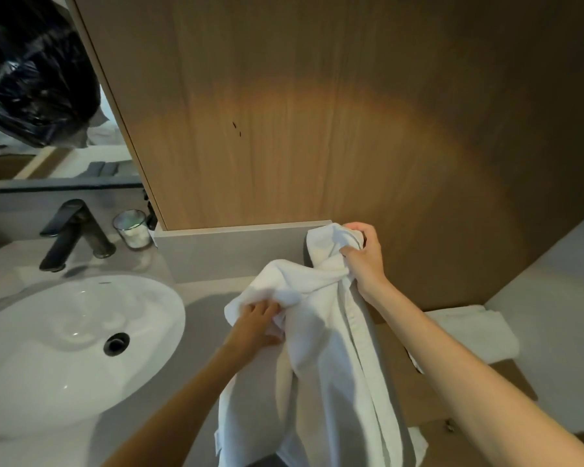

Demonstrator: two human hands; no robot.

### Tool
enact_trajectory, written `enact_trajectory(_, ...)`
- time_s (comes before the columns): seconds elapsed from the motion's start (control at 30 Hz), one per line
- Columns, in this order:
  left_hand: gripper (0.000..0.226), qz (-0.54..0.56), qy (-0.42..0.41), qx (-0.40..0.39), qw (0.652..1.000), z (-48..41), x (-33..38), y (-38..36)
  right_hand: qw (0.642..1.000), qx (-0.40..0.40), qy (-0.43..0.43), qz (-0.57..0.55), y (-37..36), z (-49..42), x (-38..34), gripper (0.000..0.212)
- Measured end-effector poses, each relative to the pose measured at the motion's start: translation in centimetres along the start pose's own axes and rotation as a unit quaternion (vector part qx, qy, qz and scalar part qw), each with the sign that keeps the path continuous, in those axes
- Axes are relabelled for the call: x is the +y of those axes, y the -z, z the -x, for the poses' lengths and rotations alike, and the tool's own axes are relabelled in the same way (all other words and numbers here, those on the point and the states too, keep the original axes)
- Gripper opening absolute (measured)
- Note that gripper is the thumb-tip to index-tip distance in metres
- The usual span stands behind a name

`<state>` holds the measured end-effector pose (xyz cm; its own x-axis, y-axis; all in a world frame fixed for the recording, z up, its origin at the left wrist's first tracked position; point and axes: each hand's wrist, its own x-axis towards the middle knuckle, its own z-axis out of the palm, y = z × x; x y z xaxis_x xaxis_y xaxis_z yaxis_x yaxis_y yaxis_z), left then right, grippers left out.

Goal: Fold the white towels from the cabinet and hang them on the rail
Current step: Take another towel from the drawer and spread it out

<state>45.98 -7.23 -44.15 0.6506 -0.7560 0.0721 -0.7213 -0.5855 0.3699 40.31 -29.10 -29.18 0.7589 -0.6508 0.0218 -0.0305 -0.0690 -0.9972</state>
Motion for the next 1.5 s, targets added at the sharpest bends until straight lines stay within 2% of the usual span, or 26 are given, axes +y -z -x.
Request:
enact_trajectory(0.07,0.075,-0.05,-0.016,-0.036,0.998,-0.1,0.0,-0.2,1.0,-0.005,0.002,-0.006,0.1,-0.2,0.0,0.033)
enact_trajectory(0.17,0.066,-0.071,-0.046,-0.034,0.996,-0.4,-0.9,-1.2,1.0,-0.006,0.009,-0.009,0.1,-0.3,-0.2,0.023)
enact_trajectory(0.27,0.039,-0.091,-0.037,-0.033,0.995,0.2,-0.4,-0.5,1.0,-0.005,0.009,0.001,0.2,-0.4,-0.2,0.018)
enact_trajectory(0.33,0.026,-0.094,-0.044,0.007,0.995,0.6,-0.1,0.0,1.0,-0.015,0.015,0.015,0.4,-0.4,-0.2,0.015)
enact_trajectory(0.4,0.025,-0.028,-0.022,0.016,0.999,1.2,0.2,1.4,0.999,-0.018,0.02,0.026,0.6,-0.5,-0.3,0.016)
enact_trajectory(0.47,0.011,0.062,0.063,0.036,0.995,1.8,0.3,3.6,0.999,-0.012,0.03,0.039,1.0,-0.4,-0.8,0.021)
enact_trajectory(0.5,0.017,0.116,0.088,0.067,0.987,2.1,0.4,4.9,0.998,-0.006,0.043,0.049,1.3,-0.2,-1.2,0.023)
enact_trajectory(0.63,0.012,0.231,0.166,0.197,0.938,1.9,1.7,12.1,0.989,0.032,0.106,0.096,2.0,0.4,-3.2,0.022)
enact_trajectory(0.77,0.01,0.389,0.176,0.34,0.838,0.7,3.9,20.2,0.975,0.052,0.179,0.124,1.7,1.3,-6.6,0.026)
enact_trajectory(0.9,0.012,0.496,0.158,0.394,0.758,0.7,6.7,26.7,0.964,0.088,0.23,0.102,0.8,2.9,-11.4,0.02)
enact_trajectory(0.97,0.011,0.523,0.135,0.402,0.739,1.0,8.2,28.7,0.957,0.106,0.256,0.085,-0.1,4.2,-14.0,0.016)
enact_trajectory(1.03,0.008,0.516,0.111,0.394,0.753,1.4,9.8,29.5,0.954,0.093,0.276,0.073,-1.2,5.7,-15.7,0.015)
enact_trajectory(1.17,0.01,0.489,0.054,0.348,0.798,2.1,12.7,28.1,0.954,0.012,0.29,0.08,-3.8,8.2,-15.8,0.019)
enact_trajectory(1.27,0.014,0.429,0.051,0.343,0.834,2.3,12.9,26.3,0.953,-0.013,0.292,0.077,-4.7,9.1,-15.0,0.02)
enact_trajectory(1.4,0.016,0.423,0.059,0.336,0.839,2.7,12.3,25.3,0.944,-0.034,0.312,0.104,-5.0,10.1,-14.4,0.019)
enact_trajectory(1.5,0.012,0.426,0.021,0.328,0.843,3.0,12.8,25.1,0.937,-0.035,0.319,0.138,-5.4,10.3,-14.1,0.016)
